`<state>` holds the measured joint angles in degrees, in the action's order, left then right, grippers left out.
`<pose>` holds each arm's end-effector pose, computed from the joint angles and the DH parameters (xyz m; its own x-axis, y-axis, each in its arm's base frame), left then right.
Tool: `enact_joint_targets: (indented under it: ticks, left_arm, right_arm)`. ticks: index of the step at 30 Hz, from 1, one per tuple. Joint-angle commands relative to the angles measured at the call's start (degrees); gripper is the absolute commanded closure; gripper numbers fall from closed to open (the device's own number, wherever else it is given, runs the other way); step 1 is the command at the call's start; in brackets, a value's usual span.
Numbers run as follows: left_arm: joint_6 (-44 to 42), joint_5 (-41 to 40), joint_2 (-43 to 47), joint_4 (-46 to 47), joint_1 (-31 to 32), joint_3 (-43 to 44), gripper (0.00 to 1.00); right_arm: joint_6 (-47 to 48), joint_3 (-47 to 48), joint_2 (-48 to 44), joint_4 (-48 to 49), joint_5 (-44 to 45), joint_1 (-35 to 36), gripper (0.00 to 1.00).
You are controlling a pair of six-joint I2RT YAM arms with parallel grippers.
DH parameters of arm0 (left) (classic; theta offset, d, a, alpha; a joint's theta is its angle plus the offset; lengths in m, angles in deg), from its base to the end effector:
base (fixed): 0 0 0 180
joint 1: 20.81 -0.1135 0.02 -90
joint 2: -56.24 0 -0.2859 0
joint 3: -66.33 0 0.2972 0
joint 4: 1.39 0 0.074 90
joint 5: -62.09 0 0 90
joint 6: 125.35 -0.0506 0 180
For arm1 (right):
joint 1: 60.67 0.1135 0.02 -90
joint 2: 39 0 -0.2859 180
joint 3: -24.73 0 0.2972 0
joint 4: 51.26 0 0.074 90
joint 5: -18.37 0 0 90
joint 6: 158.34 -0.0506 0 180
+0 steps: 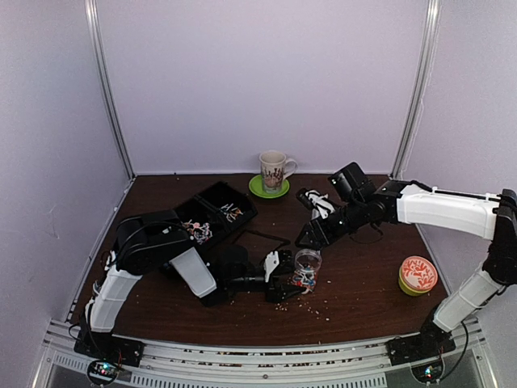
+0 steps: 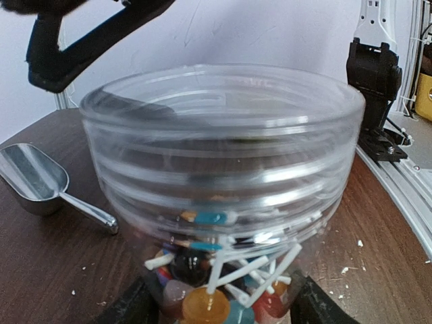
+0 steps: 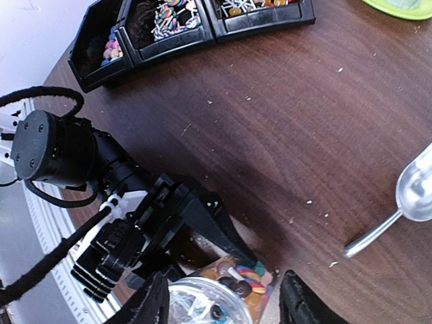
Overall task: Pack the candies
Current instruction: Screw the box lid onto the packing bottle.
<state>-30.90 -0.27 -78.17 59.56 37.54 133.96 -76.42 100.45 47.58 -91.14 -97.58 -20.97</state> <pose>0.2190 -0.4000 0.0325 -0.1304 0.0806 -0.9882 0.9892 0.0785 -0.1242 0.2709 0.2537 0.2504 -0.7005 -0.4173 -0.5789 -0.6959 0.5793 0.4244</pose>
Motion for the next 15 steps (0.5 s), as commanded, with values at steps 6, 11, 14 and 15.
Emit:
enact_joint_targets:
  ticks: [6,11,14,15]
  left_arm:
    - [0.30,-0.56,-1.41,1.06,0.01,-0.26,0.36]
    - [0.38,-0.37,-1.39,1.14,0.01,-0.27,0.36]
    - [0.46,-0.36,-1.42,1.15,0.01,-0.24,0.36]
    - [0.47,-0.31,-1.45,1.14,0.01,-0.20,0.36]
  right_arm:
    - [-0.76,-3.69,-0.85,3.38,-5.41,-0.59,0.52]
    - [-0.63,-5.61,-1.67,3.35,-5.31,-0.68,0.55]
    - [-0.79,-6.52,-2.46,3.60,-5.34,-0.85,0.60]
    - [-0.88,-6.75,-2.74,3.62,-5.36,-0.93,0.61]
